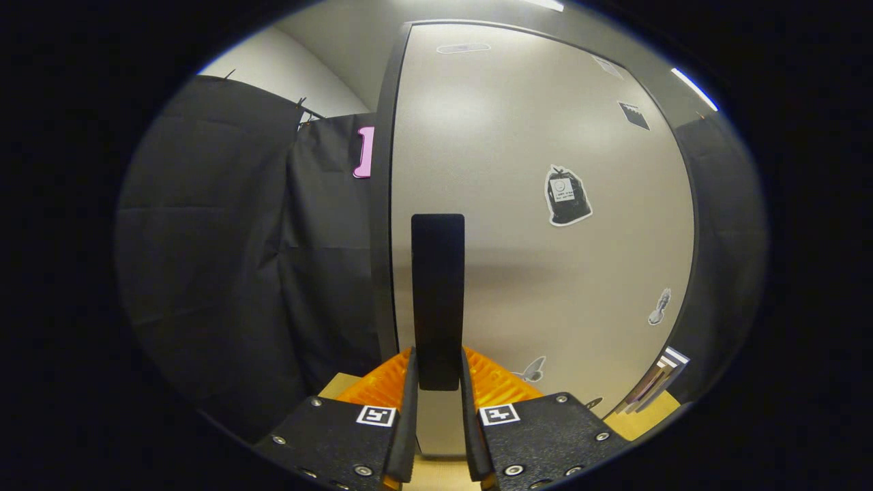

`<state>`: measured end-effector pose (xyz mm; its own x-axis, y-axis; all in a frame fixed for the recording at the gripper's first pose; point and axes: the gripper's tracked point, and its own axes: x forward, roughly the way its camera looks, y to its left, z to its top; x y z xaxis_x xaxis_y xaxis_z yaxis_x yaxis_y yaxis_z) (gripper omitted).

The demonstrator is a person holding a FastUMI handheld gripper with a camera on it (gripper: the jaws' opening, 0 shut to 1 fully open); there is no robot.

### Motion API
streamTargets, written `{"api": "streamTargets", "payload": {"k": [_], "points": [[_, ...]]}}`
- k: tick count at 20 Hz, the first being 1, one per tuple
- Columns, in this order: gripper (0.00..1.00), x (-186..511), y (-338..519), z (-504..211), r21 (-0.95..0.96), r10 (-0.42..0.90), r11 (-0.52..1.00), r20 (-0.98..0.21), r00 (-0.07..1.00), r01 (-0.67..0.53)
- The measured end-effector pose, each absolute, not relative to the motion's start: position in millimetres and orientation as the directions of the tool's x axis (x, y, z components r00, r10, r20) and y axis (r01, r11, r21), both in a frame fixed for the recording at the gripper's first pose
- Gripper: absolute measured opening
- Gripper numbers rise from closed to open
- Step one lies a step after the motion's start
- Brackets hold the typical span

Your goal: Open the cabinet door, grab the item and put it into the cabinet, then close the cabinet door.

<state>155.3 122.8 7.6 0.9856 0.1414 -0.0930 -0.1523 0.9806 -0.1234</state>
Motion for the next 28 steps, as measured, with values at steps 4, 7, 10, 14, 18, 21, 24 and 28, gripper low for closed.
{"api": "streamTargets", "payload": {"k": [4, 7, 10, 14, 18, 21, 24, 28], "points": [[0.29, 143, 121, 7, -0.122, 0.176, 0.974, -0.117, 0.977, -0.190], [0.29, 127, 119, 7, -0.120, 0.224, 0.963, -0.145, 0.964, -0.242], [0.29, 108, 116, 13, -0.112, 0.287, 0.946, -0.151, 0.946, -0.305], [0.29, 83, 103, 14, -0.060, 0.368, 0.922, -0.173, 0.914, -0.383], [0.29, 58, 85, 18, -0.054, 0.441, 0.888, -0.187, 0.878, -0.457], [0.28, 44, 70, 20, -0.029, 0.493, 0.861, -0.196, 0.848, -0.508], [0.28, 33, 54, 22, -0.016, 0.540, 0.832, -0.203, 0.817, -0.554], [0.25, 30, 31, 28, 0.003, 0.596, 0.794, -0.199, 0.778, -0.608]]}}
